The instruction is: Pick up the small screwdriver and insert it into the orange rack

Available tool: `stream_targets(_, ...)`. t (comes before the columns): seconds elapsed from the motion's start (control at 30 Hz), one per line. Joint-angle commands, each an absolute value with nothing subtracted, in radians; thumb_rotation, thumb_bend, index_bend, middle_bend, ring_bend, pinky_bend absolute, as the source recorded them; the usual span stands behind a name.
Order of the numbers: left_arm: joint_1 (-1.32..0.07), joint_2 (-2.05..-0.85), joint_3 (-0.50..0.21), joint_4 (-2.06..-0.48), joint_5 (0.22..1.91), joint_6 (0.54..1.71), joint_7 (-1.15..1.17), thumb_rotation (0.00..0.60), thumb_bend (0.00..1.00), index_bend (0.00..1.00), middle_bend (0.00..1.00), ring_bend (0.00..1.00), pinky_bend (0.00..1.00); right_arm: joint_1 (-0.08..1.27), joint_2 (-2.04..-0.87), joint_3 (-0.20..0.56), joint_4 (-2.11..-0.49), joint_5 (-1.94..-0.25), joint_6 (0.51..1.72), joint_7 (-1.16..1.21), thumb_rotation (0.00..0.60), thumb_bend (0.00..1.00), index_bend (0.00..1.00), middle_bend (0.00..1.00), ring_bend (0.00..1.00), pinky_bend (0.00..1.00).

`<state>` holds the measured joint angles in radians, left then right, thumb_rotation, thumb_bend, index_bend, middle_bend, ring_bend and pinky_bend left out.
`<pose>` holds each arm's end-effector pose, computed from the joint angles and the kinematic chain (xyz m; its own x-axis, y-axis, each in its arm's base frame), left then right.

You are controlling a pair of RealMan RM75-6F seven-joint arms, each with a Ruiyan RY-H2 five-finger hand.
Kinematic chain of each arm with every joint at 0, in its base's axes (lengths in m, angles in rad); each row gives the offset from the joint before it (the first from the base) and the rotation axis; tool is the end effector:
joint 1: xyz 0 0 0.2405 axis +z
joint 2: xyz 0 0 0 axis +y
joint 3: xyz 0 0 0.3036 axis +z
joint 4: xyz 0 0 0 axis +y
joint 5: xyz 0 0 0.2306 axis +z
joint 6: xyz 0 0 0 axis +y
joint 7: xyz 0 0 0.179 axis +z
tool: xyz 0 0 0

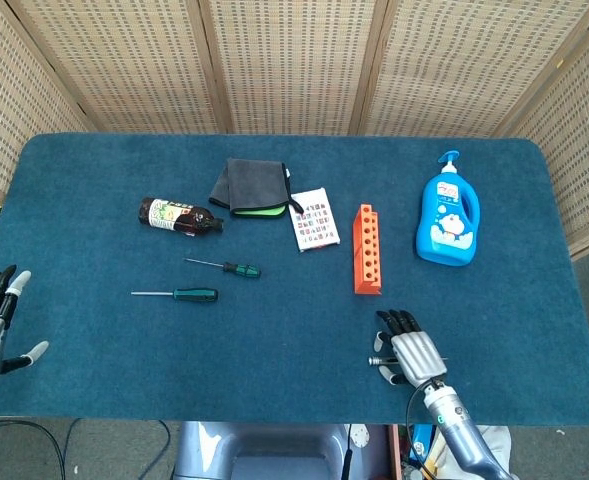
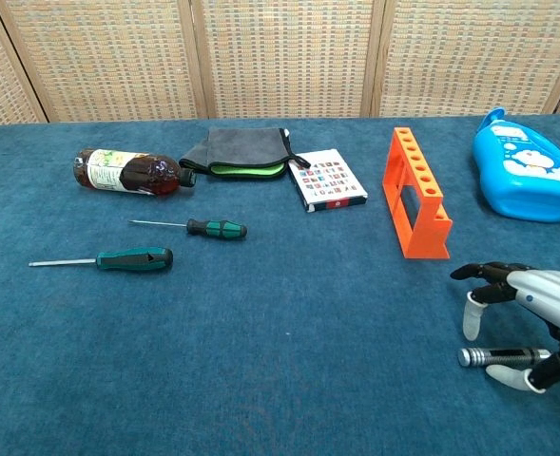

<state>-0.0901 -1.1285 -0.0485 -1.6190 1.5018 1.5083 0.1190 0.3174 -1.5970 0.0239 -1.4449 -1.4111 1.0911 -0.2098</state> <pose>-0.3562 0.2227 0.1600 0.4869 -0.0222 0.8732 0.8732 -0.0142 -0.4872 -0.2907 -0.2682 -0.0728 0.3514 -0.3671 0.8613 -0.9310 -0.2343 0.2799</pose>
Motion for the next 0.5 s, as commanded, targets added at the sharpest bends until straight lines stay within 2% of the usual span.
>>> stream_targets(0.03,-0.09,-1.129,-0.048,-1.619,1.503,1.509,0.119,0.6,0.0,0.0,0.0,0.0,0.0,0.319,-1.6,0.022,-1.441,-1.412,1.092,-0.207,0.6,0.28,0.53,0.09,0.0,0.02)
stream_targets(0.27,-0.089,-1.127,-0.049,-1.618,1.501,1.509,0.112,0.6,0.0,0.0,0.0,0.0,0.0,0.323,-1.614,0.017,-1.426,-1.415,1.097,-0.204,0.6,0.28,0.6,0.12,0.0,0.04)
stream_targets(0.5,-0.09,-1.125,-0.049,-1.617,1.502,1.509,0.104,0.6,0.0,0.0,0.0,0.0,0.0,0.326,-1.613,0.017,-1.432,-1.414,1.1,-0.195,0.6,0.29,0.61,0.13,0.0,0.04)
